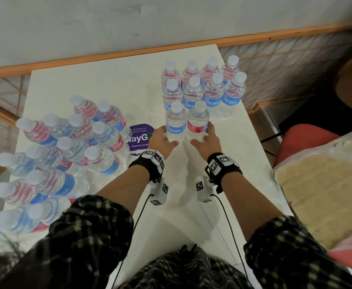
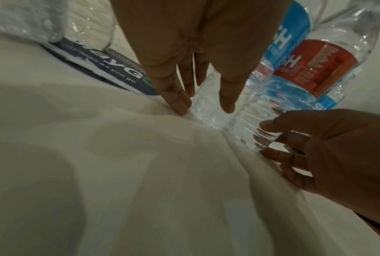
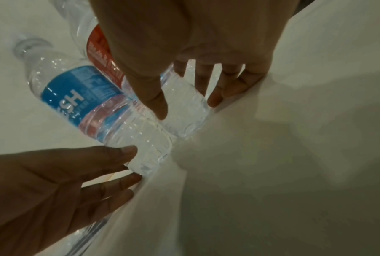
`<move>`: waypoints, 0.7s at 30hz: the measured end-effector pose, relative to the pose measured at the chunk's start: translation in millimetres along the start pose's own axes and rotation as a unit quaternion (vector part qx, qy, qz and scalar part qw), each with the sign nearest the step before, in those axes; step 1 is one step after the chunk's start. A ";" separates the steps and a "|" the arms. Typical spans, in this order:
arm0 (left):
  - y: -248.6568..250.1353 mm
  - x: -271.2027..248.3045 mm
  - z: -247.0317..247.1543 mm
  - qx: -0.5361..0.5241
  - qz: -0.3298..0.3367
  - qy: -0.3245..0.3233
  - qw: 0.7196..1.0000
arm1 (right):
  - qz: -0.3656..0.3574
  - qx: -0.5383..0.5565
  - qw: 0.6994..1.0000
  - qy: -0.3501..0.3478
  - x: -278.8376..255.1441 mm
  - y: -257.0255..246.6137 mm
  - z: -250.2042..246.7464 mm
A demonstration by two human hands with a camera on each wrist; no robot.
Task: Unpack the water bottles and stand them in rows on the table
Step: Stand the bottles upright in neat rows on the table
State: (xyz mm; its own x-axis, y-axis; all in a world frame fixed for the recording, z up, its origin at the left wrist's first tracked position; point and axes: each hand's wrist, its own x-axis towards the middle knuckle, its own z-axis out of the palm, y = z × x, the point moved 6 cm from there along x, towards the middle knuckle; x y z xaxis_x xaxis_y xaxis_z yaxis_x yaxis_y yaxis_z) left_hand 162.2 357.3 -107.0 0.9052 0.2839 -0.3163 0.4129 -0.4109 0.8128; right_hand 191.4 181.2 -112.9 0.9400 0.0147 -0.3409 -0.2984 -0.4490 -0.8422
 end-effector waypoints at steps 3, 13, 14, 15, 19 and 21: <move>-0.9 -0.1 0.2 -0.011 -0.004 -0.005 1.000 | 0.001 -0.071 0.997 0.010 2.8 -2.8 1.2; -2.9 3.6 1.0 -0.026 -0.012 0.006 1.000 | 0.014 -0.042 0.999 -0.019 2.5 -0.8 -1.7; -2.8 3.8 1.1 -0.029 -0.013 0.008 0.999 | 0.016 -0.030 0.999 -0.020 1.6 1.5 -2.9; -2.1 3.9 0.9 -0.033 -0.013 0.011 0.999 | 0.017 -0.018 1.000 -0.013 0.3 3.0 -3.3; -0.8 2.1 0.2 -0.047 -0.015 0.009 0.999 | 0.027 0.007 0.999 0.037 -4.8 2.9 -2.1; -0.5 2.0 0.0 -0.048 -0.016 -0.001 0.999 | 0.034 0.015 0.998 0.053 -5.7 0.2 -0.8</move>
State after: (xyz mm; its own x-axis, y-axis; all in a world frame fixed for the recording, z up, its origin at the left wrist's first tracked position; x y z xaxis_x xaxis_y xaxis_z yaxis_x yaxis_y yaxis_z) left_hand 163.8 358.1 -108.1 0.8918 0.2944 -0.3436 0.4303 -0.3171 0.8452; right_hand 186.0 180.3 -110.8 0.9289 -0.1099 -0.3536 -0.3659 -0.4191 -0.8310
